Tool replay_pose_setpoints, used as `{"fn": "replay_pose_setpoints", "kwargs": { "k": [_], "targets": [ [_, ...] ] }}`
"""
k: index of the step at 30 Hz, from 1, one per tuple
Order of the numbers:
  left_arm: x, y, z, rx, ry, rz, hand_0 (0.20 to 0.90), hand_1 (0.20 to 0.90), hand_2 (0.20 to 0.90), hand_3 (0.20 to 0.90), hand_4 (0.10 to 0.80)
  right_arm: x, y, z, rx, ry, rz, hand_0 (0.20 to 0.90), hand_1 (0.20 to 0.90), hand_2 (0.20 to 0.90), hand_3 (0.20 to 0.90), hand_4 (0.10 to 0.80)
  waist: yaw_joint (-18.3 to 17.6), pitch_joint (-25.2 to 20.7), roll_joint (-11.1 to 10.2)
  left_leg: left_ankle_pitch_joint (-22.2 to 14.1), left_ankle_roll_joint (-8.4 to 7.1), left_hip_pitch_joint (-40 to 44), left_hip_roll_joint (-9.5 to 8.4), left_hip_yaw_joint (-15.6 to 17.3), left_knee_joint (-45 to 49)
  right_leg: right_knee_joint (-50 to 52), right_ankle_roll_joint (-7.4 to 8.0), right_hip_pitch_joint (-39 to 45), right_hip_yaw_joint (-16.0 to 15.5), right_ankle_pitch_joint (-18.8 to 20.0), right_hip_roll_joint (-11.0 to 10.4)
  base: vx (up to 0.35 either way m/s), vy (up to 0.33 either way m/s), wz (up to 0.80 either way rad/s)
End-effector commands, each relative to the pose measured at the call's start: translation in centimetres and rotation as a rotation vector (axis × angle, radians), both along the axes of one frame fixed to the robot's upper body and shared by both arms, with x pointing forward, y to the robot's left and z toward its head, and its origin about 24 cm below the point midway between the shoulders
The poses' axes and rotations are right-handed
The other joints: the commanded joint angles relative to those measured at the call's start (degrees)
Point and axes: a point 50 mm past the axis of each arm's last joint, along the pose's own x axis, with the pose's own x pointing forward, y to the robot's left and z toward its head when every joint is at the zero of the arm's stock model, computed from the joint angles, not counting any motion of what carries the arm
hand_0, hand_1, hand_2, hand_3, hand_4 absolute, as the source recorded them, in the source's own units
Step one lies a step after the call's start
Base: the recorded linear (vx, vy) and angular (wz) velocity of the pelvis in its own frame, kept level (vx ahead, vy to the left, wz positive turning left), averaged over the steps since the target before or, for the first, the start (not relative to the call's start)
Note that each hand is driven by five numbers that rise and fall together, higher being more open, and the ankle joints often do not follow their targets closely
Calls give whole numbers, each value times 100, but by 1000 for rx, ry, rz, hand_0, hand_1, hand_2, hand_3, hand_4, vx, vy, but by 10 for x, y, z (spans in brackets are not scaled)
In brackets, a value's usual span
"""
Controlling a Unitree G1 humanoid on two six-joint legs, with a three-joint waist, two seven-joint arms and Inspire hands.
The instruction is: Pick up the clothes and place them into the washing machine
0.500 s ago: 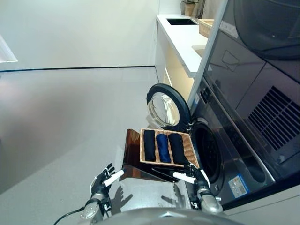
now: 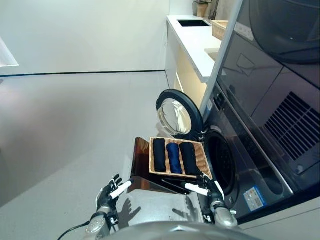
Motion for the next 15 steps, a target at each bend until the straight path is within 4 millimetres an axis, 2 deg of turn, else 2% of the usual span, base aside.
{"fn": "replay_pose_setpoints", "kwargs": {
  "k": [1,9,15],
  "targets": [
    [50,3,26,36,-217,-25,900,900,900,900,800,59,-9,37,-16,-273,-21,900,900,900,900,800,-42,178,127,-61,189,-77,-364,-189,-10,0,-416,50,-123,-59,698,0,0,0],
    [53,10,27,54,-221,27,900,900,900,900,800,59,-12,37,-17,-274,-47,900,900,900,900,800,-54,183,121,-66,209,-87,-404,-203,-10,0,-397,59,-98,-42,647,0,8,0],
    [55,0,28,41,-234,-30,900,900,900,900,800,61,-14,39,-24,-277,-39,900,900,900,900,800,-105,199,113,-120,299,-64,-496,-209,-10,45,-376,57,-11,3,543,3,50,-1]
  ]
}}
